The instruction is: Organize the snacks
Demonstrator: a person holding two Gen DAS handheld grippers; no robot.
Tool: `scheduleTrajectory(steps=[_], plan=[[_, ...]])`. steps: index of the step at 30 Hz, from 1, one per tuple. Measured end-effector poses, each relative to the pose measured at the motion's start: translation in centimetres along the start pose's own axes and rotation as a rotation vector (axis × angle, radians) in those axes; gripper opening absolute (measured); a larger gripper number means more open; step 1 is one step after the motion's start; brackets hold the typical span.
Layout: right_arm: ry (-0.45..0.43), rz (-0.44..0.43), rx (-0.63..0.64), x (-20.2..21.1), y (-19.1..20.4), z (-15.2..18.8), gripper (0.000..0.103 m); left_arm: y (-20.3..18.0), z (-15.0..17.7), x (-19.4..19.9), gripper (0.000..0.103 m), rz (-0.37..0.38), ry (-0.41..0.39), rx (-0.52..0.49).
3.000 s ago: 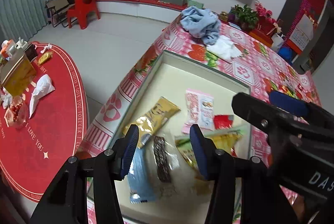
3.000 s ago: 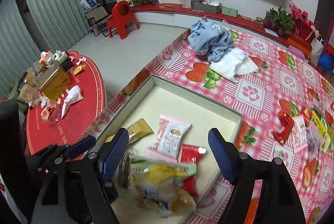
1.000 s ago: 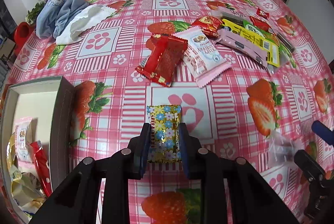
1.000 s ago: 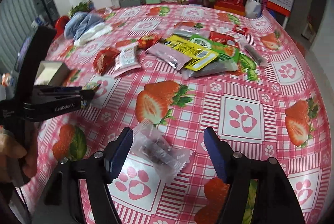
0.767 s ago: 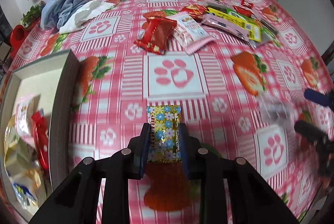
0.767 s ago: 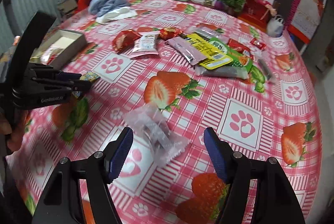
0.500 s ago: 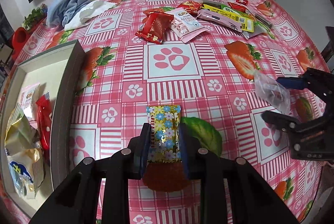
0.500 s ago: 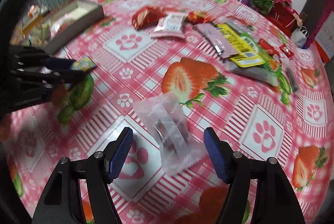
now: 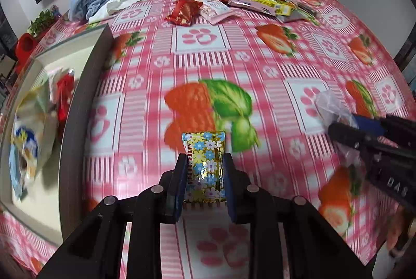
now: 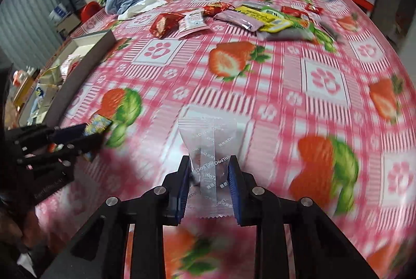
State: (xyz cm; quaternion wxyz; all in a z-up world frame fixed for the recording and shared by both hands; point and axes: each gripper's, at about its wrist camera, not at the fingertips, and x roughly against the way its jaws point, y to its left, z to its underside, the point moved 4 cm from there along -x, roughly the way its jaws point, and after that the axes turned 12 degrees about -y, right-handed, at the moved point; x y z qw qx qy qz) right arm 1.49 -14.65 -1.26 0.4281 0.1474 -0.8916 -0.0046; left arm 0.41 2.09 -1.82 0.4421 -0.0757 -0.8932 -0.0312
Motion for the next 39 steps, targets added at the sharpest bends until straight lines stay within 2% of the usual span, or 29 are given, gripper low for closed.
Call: scheduleTrajectory(steps=[5,8,20,33,39], plan=[[-0.004,0.011,-0.084,1.4,3.1,3.3,0.029,0.1,2.5,2.1,0.029,0.016,0.004,0.028],[-0.03,0.065,-0.037,2.0,4.3,4.2,0.029,0.4,3.4,2.7,0.029,0.01,-0.014,0.041],[-0.09,0.154,-0.024,2.4,5.3,5.4,0.03,0.3,3.9,3.0,0.028,0.007,-0.051,0.024],[-0.08,0.14,-0.033,2.4,5.2,5.3,0.03,0.3,4.0,3.0,0.028,0.006,-0.044,0.026],[-0.058,0.104,-0.097,2.8,4.7,5.2,0.03,0.5,3.8,3.1,0.029,-0.003,-0.039,0.025]])
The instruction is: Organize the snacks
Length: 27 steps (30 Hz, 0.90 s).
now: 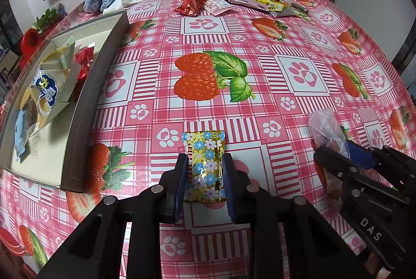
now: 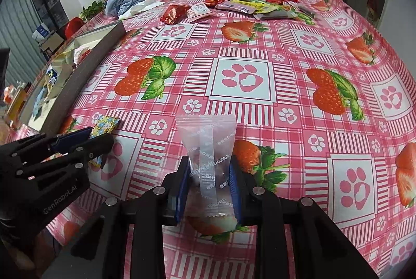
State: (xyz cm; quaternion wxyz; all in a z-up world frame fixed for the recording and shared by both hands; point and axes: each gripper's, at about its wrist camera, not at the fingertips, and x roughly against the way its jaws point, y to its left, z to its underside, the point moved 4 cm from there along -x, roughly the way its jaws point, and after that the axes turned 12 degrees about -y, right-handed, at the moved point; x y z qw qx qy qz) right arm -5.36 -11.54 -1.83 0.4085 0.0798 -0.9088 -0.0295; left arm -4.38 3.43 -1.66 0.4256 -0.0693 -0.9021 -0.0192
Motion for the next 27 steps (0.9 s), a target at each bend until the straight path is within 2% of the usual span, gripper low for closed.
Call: scheduleTrajectory(steps=[19,27], plan=[[-0.022,-0.036,0.024,2.2,2.1,-0.8,0.03,1.5,-0.4,1.8,0.028,-0.029,-0.032,0.052],[-0.019,-0.032,0.051,2.2,3.2,-1.4,0.03,2.4,-0.8,2.4,0.028,-0.003,-0.049,0.08]])
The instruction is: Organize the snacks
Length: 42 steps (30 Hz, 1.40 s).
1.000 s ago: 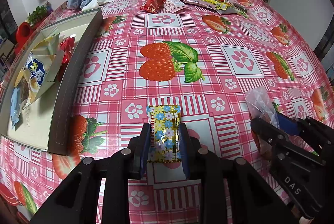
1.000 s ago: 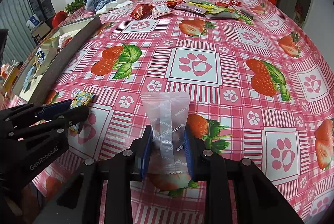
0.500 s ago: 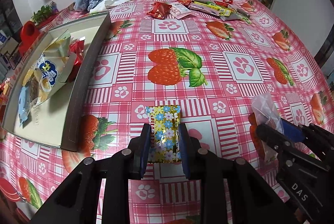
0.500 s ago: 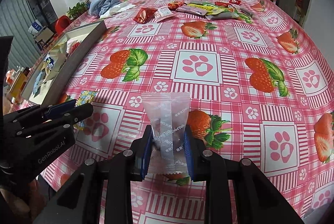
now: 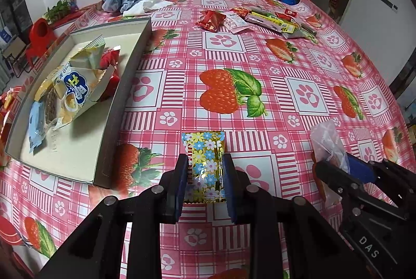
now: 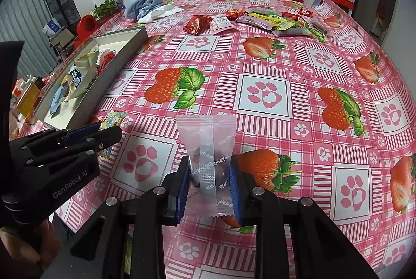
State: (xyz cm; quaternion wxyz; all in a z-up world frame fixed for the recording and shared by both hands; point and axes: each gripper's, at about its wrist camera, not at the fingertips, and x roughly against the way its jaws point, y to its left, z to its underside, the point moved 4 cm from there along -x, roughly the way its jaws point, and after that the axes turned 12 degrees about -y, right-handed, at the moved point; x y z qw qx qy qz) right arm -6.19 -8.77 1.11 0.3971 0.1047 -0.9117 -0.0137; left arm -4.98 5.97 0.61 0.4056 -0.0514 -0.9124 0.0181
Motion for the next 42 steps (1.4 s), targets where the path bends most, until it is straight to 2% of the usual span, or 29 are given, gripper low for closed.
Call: scheduleTrajectory(steps=[7,16,23,37,42], plan=[[-0.012,-0.005,-0.052,-0.4,-0.4,-0.8,0.03,0.1,0.1,-0.5,0.028,-0.015,0.026,-0.016],[-0.036,0.007,0.002,0.6,-0.8,-2.0,0.03,-1.0,-0.1,0.3,0.028,-0.009,-0.002,-0.021],[-0.027,0.052,-0.044,0.3,-2.2,-1.5,0.029,-1.8,0.2,0.1,0.028,0.019,0.013,-0.055],[-0.039,0.068,-0.049,0.8,-2.1,-0.8,0.029,-2.5,0.1,0.8,0.028,0.039,0.0,-0.079],[-0.014,0.052,-0.054,0.0,-2.2,-0.1,0.029,-2.6,0.1,0.4,0.028,0.019,0.008,-0.09]])
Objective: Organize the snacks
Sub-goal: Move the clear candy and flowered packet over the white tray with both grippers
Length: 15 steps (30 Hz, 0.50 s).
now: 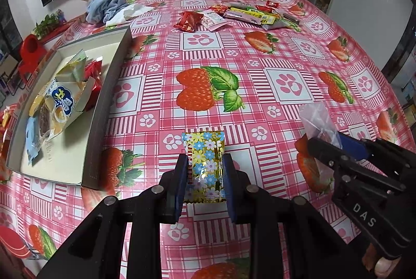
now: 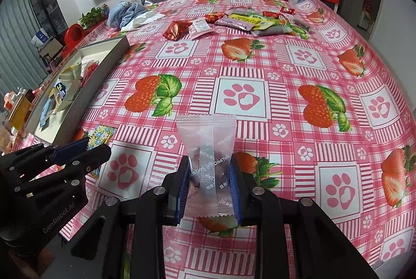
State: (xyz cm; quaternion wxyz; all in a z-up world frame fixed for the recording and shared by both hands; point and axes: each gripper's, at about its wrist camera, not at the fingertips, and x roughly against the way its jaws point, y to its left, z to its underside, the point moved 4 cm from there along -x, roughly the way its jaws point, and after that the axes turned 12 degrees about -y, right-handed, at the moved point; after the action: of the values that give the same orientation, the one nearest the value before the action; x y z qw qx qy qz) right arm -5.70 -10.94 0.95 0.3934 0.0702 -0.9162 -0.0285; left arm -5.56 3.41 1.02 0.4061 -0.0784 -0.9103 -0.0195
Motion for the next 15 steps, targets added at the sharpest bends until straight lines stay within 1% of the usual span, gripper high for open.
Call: scheduleTrajectory(steps=[4,8,13,15], plan=[[0.019,-0.024,0.002,-0.75,0.15,0.33,0.03,-0.13,0.06,-0.43,0.028,-0.015,0.008,-0.001],[0.008,-0.038,0.005,-0.42,0.19,0.05,0.029,-0.35,0.14,-0.31,0.028,-0.019,0.006,-0.007],[0.0,-0.009,0.031,0.1,0.09,-0.3,0.029,-0.5,-0.3,-0.07,0.028,0.005,-0.01,-0.005],[-0.002,-0.004,0.018,0.06,-0.04,-0.62,0.029,-0.34,-0.47,0.09,0.028,0.012,-0.015,-0.005]])
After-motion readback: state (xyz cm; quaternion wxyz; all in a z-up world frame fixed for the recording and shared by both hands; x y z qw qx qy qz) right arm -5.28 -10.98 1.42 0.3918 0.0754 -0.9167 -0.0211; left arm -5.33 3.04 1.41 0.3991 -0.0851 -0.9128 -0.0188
